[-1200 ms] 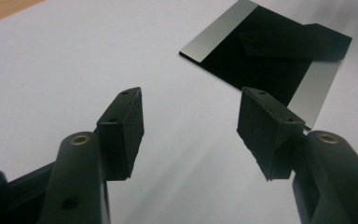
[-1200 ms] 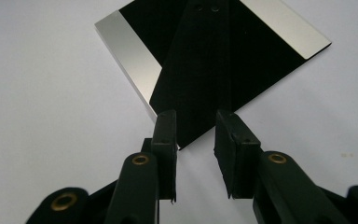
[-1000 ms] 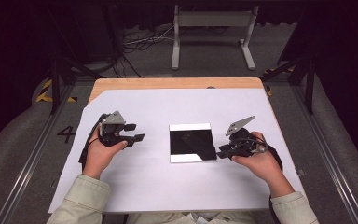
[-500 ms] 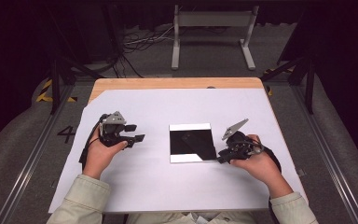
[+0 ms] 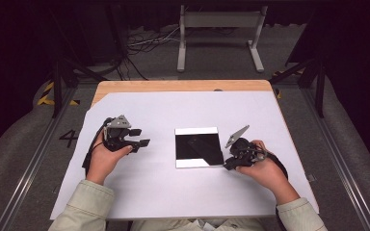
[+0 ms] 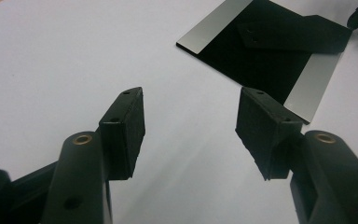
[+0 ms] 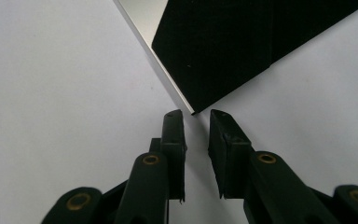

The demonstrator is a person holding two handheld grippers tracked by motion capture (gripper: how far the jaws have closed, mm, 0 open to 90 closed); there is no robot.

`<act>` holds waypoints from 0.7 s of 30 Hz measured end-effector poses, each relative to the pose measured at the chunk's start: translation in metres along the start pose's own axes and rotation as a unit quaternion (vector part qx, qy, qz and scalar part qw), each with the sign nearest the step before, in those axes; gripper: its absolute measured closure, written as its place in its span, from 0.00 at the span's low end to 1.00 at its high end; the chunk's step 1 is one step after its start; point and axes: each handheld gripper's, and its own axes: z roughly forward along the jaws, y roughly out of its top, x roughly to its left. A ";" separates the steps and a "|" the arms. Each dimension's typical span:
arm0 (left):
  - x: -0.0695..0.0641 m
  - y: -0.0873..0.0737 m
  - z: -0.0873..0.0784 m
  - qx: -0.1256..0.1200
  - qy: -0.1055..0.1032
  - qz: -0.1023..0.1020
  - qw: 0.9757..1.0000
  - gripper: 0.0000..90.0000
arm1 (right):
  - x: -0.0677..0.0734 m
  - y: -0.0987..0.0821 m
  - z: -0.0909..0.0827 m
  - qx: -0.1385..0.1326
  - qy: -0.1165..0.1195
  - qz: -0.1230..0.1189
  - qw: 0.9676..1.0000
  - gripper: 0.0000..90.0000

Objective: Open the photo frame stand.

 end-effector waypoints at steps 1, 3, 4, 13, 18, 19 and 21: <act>0.000 0.000 0.000 0.000 0.000 0.000 1.000 0.47 | 0.000 0.000 0.001 0.002 -0.001 0.000 1.000 0.86; 0.000 0.000 0.000 0.000 0.000 -0.002 1.000 0.47 | 0.001 0.001 0.003 0.010 -0.003 -0.001 1.000 0.88; 0.000 0.000 0.000 0.001 0.000 -0.003 1.000 0.47 | 0.002 0.002 0.004 0.013 -0.005 -0.005 1.000 0.89; 0.000 -0.001 0.000 0.004 0.002 -0.004 1.000 0.48 | 0.004 0.005 0.006 0.020 -0.022 -0.016 0.999 0.97; 0.000 -0.001 0.000 0.006 0.004 -0.005 1.000 0.47 | 0.004 0.005 0.004 0.017 -0.020 -0.019 0.999 1.00; 0.000 -0.001 0.000 0.006 0.004 -0.004 1.000 0.47 | 0.004 0.005 0.002 0.014 -0.019 -0.017 1.000 1.00; 0.000 -0.001 0.000 0.005 0.004 -0.002 1.000 0.47 | 0.003 0.004 -0.001 0.004 -0.015 -0.015 1.000 1.00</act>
